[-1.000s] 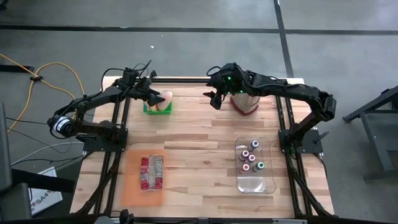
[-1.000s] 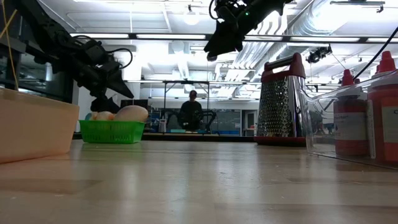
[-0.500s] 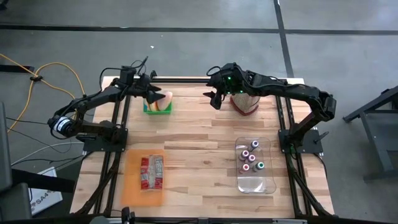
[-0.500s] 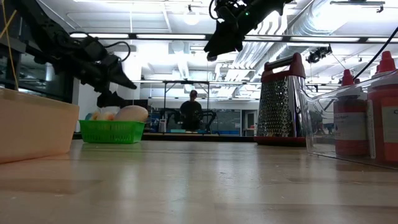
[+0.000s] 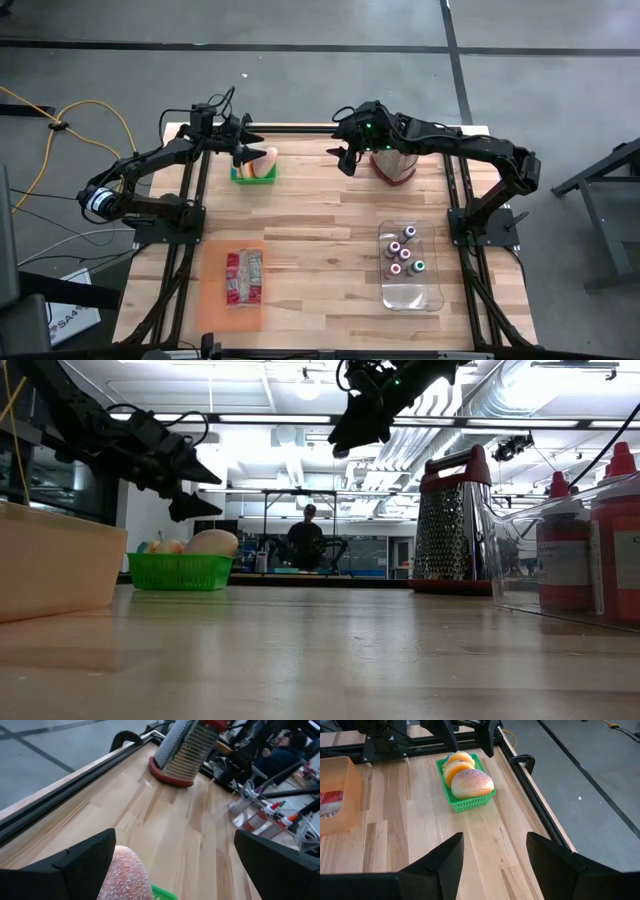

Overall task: Pick & Place Food Item
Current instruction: Return to Home Position

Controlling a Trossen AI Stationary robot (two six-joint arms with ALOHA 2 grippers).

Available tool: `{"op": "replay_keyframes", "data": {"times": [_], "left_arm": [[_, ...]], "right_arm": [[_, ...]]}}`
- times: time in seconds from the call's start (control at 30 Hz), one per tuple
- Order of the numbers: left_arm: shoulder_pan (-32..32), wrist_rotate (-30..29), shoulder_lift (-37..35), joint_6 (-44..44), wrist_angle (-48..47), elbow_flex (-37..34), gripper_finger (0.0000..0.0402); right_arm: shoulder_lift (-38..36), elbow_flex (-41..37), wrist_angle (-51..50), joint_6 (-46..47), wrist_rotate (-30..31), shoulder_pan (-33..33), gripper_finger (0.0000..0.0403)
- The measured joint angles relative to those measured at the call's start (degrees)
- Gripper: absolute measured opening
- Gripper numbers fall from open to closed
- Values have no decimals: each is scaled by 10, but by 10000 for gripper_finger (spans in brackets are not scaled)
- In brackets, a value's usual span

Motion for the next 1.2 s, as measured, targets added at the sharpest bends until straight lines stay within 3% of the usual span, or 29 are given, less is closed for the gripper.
{"op": "replay_keyframes", "data": {"times": [0.3, 0.53, 0.83, 1.2], "left_arm": [[-1, 51, -6, -9, 25, 0, 399], [-37, 24, -59, -28, 32, 0, 398], [-134, -101, -140, -64, 17, 1, 398], [-291, -234, -153, -66, -18, 1, 398]], "right_arm": [[0, 0, 0, 0, 0, 0, 205], [0, 0, 0, 0, 0, 0, 205], [0, 0, 0, 0, 0, 0, 205], [0, 0, 0, 0, 0, 0, 205]]}}
